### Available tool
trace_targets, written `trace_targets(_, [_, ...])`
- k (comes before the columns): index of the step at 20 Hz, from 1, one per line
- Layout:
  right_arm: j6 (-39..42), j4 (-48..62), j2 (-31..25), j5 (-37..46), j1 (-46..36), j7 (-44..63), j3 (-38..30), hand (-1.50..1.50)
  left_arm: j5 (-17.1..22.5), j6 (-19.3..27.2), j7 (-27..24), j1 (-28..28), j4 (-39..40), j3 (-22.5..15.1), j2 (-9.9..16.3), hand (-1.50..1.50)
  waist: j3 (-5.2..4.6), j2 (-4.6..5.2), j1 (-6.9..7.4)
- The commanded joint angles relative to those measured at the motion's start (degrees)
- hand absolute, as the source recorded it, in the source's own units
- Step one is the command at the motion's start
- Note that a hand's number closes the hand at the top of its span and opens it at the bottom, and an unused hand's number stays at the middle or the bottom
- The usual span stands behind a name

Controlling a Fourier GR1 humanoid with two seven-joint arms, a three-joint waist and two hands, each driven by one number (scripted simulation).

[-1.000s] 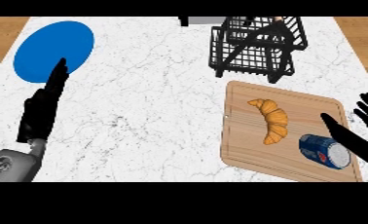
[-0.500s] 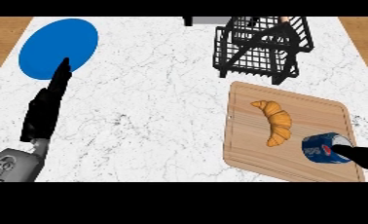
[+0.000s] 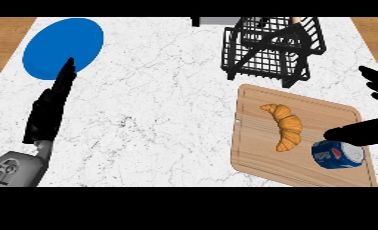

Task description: Pick the croissant from the cutting board and place it in the tiered basket

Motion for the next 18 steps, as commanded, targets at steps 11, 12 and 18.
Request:
trace_targets(11, [4.7, 11.1, 8.7, 3.9, -13.0, 14.4, 10.0, -1.50, -5.2, 0.5, 0.5, -0.4, 1.2, 0.9, -4.7, 0.00, 0.04, -0.02, -0.53])
trace_targets(12, [4.4, 14.2, 9.7, 4.8, -10.1, 9.0, 9.4, -1.50, -4.8, -0.7, 3.5, -0.4, -1.7, 2.2, -2.6, 0.00, 0.08, -0.08, -0.55])
trace_targets(18, [5.6, 7.3, 10.4, 7.9, -5.8, 11.2, 10.5, -1.50, -3.4, -5.4, -1.4, 3.3, -0.2, 6.4, -2.6, 0.00, 0.05, -0.24, -0.99])
